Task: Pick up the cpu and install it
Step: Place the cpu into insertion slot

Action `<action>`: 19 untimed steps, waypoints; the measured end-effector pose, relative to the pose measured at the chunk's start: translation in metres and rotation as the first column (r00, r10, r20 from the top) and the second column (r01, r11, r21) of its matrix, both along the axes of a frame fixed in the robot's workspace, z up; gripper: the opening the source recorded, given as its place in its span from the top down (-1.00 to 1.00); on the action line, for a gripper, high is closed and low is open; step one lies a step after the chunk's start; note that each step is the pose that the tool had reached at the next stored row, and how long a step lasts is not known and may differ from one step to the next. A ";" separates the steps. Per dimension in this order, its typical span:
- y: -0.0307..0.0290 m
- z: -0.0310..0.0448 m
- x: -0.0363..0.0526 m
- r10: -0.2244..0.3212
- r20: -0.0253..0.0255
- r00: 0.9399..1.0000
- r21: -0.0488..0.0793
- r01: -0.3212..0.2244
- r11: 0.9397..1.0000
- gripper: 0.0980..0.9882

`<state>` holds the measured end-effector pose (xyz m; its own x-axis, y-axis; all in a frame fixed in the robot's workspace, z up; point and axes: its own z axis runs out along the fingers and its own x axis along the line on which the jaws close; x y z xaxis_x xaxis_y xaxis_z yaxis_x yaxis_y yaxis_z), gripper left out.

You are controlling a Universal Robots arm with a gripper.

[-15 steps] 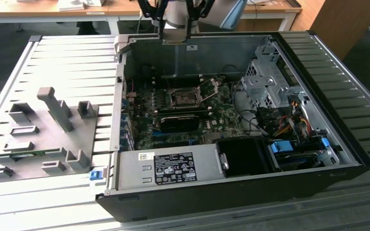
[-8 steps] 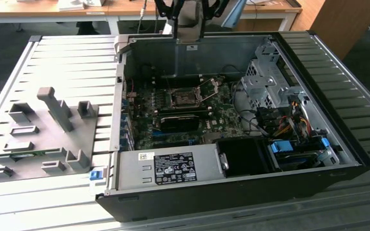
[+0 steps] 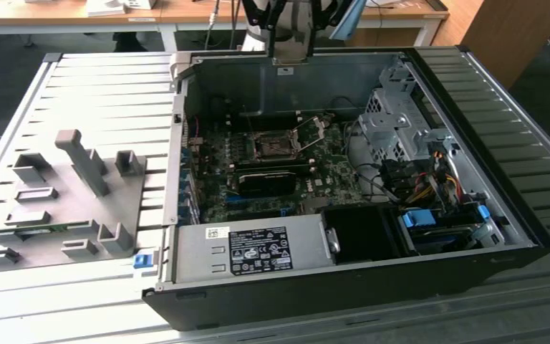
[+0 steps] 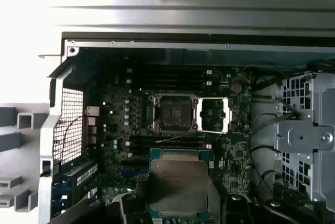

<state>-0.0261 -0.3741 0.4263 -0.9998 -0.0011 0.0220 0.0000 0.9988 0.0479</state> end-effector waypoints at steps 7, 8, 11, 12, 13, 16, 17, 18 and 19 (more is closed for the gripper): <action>0.0005 -0.0005 0.0028 -0.067 0.000 0.998 -0.001 0.067 0.998 0.03; 0.0005 -0.0006 0.0027 -0.082 0.000 0.997 -0.001 0.082 0.997 0.03; 0.0005 -0.0008 0.0028 -0.127 0.000 0.992 -0.001 0.127 0.992 0.03; 0.0005 -0.0009 0.0027 -0.138 0.000 0.990 -0.001 0.138 0.990 0.03; 0.0005 -0.0009 0.0028 -0.146 0.000 0.989 -0.001 0.146 0.989 0.03; 0.0005 -0.0010 0.0027 -0.174 0.000 0.985 -0.001 0.174 0.985 0.03; 0.0005 -0.0010 0.0027 -0.185 0.000 0.983 -0.001 0.185 0.983 0.03; 0.0005 -0.0011 0.0028 -0.195 0.000 0.981 -0.001 0.195 0.981 0.03; 0.0005 -0.0011 0.0027 -0.206 0.000 0.979 -0.001 0.206 0.979 0.03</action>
<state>-0.0234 -0.3736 0.4252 -0.9785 0.2050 0.0220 0.2058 0.9774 0.0474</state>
